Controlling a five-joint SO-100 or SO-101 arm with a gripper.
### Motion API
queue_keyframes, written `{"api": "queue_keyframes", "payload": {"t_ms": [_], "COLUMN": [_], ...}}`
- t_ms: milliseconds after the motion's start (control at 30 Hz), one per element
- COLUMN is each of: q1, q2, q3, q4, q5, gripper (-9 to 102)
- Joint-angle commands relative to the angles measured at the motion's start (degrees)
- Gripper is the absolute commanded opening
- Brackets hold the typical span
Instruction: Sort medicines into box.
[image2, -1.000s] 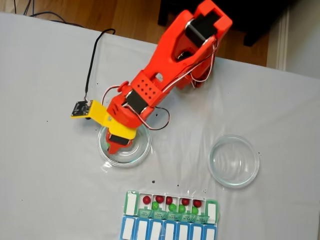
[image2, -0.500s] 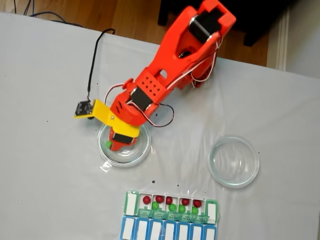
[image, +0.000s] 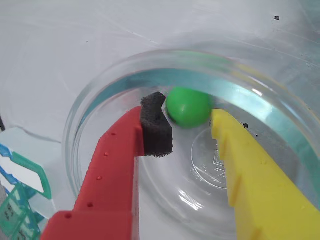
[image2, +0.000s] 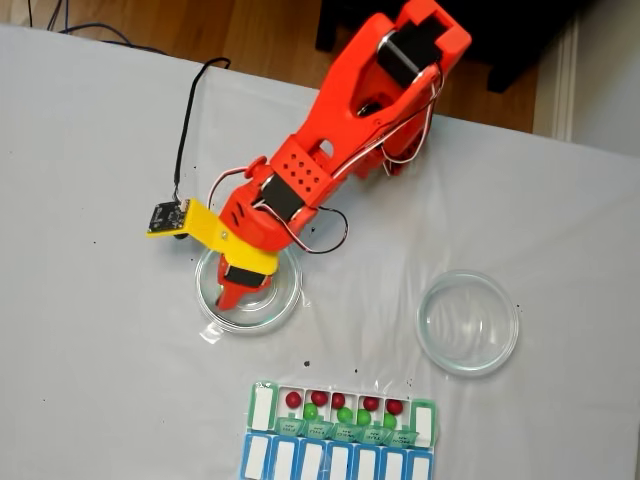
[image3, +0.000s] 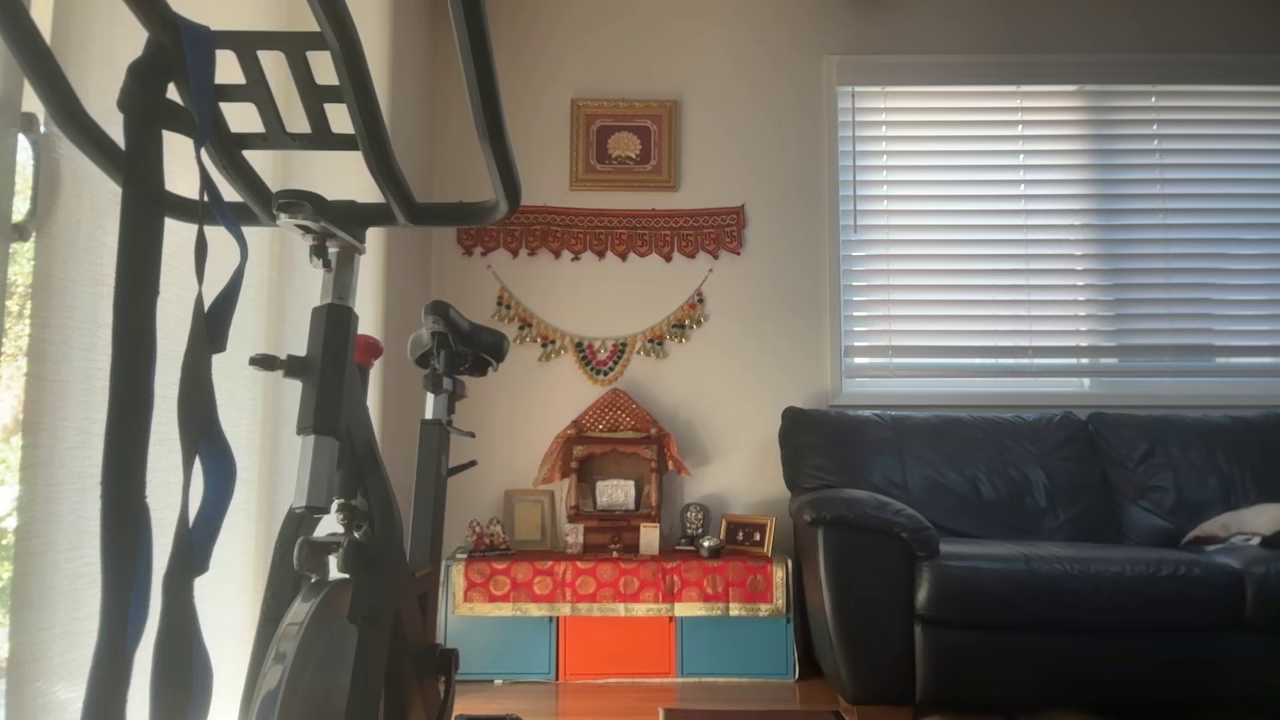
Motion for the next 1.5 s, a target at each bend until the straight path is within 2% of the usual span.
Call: {"api": "queue_keyframes", "payload": {"t_ms": [0,533,900,1467], "q1": [0.18,-2.55,-6.33,-9.76], "q2": [3.6,6.33,6.24,5.1], "q3": [-0.62,2.2,1.76,3.43], "q4": [-1.23,0.79,1.23,1.58], "q5": [-0.18,-3.16,0.09,-0.26], "gripper": [20,21,23,23]}}
